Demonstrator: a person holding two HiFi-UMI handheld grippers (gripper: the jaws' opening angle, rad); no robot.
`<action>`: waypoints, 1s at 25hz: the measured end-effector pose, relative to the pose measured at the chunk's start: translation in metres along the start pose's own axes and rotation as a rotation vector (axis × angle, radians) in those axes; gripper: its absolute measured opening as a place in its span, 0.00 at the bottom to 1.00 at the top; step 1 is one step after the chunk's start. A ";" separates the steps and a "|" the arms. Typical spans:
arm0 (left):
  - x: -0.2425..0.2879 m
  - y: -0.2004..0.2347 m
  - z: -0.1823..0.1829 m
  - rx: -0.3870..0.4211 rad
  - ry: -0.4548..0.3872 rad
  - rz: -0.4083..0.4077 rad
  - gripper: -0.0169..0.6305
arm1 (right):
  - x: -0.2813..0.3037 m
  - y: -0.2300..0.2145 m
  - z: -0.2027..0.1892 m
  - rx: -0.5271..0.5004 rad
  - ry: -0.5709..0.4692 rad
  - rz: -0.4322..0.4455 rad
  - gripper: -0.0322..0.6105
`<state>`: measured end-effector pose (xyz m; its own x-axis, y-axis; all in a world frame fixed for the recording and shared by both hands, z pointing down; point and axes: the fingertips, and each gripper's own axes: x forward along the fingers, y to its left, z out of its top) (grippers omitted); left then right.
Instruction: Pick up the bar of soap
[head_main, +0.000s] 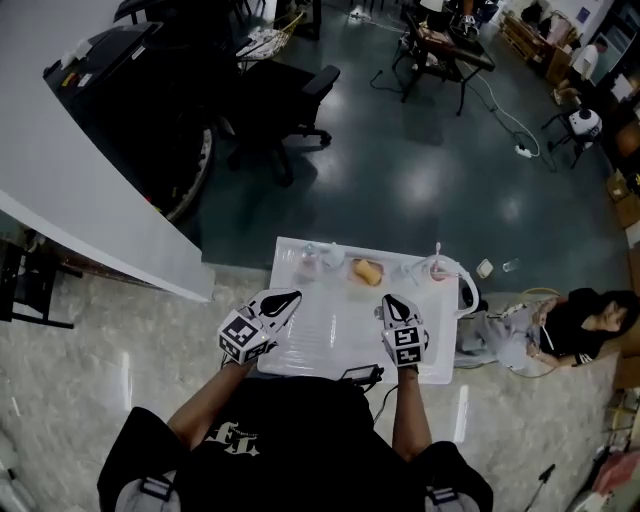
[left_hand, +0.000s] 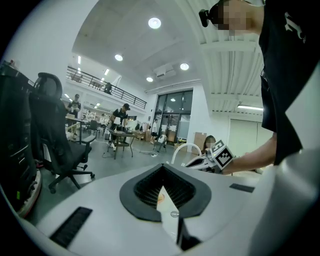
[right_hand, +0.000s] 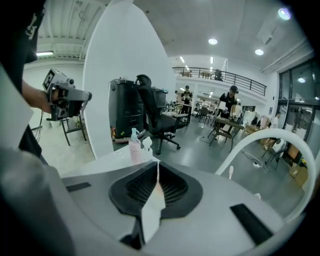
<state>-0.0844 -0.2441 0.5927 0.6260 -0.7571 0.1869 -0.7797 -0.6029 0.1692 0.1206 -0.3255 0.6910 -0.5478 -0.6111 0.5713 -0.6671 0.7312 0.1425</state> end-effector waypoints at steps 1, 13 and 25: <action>0.000 0.000 -0.001 -0.006 0.001 0.006 0.04 | 0.010 -0.003 -0.006 -0.001 0.029 0.013 0.07; 0.001 0.015 -0.029 -0.064 0.042 0.113 0.04 | 0.155 -0.023 -0.074 -0.184 0.376 0.199 0.22; -0.022 0.038 -0.056 -0.134 0.089 0.229 0.04 | 0.237 -0.023 -0.133 -0.193 0.592 0.318 0.32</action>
<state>-0.1267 -0.2366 0.6495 0.4374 -0.8411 0.3181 -0.8957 -0.3759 0.2378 0.0730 -0.4473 0.9306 -0.2979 -0.1314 0.9455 -0.3882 0.9216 0.0057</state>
